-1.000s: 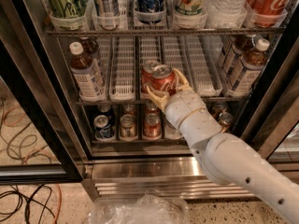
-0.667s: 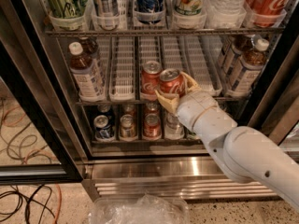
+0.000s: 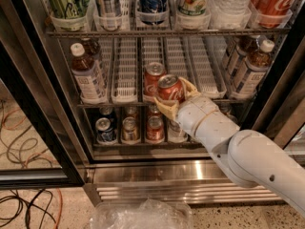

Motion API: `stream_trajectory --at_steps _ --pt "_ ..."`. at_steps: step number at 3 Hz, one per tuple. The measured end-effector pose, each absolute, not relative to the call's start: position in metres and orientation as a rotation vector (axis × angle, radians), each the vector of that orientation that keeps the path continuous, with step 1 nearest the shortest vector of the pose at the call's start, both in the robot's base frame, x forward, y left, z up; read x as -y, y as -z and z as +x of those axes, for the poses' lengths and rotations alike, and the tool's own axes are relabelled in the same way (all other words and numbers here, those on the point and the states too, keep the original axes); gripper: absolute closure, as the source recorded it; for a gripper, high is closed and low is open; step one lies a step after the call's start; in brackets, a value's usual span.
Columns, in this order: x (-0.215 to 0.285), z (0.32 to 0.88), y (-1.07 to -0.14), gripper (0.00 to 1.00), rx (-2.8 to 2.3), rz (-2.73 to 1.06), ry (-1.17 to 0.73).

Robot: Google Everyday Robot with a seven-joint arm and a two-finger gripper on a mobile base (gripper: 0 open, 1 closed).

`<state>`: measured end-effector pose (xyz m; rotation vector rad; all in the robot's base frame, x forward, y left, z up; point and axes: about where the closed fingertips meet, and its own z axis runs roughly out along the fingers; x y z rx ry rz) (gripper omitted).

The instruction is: Pick coke can from middle shelf of fridge

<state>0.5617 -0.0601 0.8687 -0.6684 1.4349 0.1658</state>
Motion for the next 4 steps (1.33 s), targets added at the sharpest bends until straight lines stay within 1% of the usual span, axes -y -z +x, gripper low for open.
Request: stream_trajectory --at_steps 1,2,3,4 --pt "0.053 0.559 -0.879 1.00 -1.399 -0.689 -0.195" --pt "0.029 0.518 -0.892 1.00 -1.385 -0.762 -0.274" --pt "-0.001 0.444 -0.876 1.00 -1.489 -0.860 -0.383" --pt "-0.038 0.378 -0.855 1.00 -1.628 -0.988 -0.433"
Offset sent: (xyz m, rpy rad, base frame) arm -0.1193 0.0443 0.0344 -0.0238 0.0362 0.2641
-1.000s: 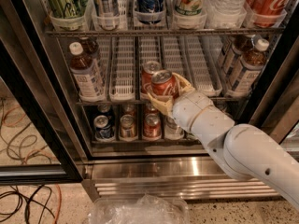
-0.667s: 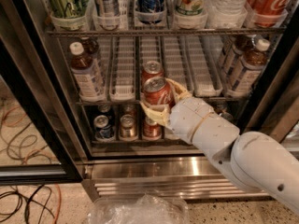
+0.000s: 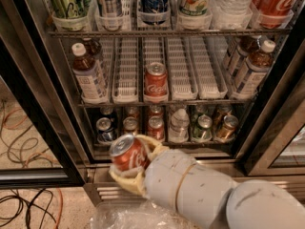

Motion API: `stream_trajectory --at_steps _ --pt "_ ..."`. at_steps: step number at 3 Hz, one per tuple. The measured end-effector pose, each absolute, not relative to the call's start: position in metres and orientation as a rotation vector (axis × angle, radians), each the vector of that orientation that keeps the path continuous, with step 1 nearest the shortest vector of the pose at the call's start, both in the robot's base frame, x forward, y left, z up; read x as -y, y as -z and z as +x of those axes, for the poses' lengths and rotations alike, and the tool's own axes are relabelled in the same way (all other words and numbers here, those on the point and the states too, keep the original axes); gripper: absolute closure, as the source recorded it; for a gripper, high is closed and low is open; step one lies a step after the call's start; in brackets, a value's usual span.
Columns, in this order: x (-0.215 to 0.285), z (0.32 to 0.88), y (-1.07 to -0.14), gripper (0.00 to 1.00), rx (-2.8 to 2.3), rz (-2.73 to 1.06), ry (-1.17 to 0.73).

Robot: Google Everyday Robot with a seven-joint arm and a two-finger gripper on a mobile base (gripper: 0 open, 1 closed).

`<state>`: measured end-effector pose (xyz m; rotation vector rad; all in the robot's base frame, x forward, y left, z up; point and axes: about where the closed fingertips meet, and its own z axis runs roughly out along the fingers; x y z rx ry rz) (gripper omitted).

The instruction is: Pick coke can from middle shelf of fridge

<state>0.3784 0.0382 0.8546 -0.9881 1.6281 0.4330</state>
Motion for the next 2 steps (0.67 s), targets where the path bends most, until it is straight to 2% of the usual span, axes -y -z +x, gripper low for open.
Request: stream_trajectory --at_steps 2 --pt "-0.0311 0.3619 -0.8487 1.00 -1.673 -1.020 -0.422"
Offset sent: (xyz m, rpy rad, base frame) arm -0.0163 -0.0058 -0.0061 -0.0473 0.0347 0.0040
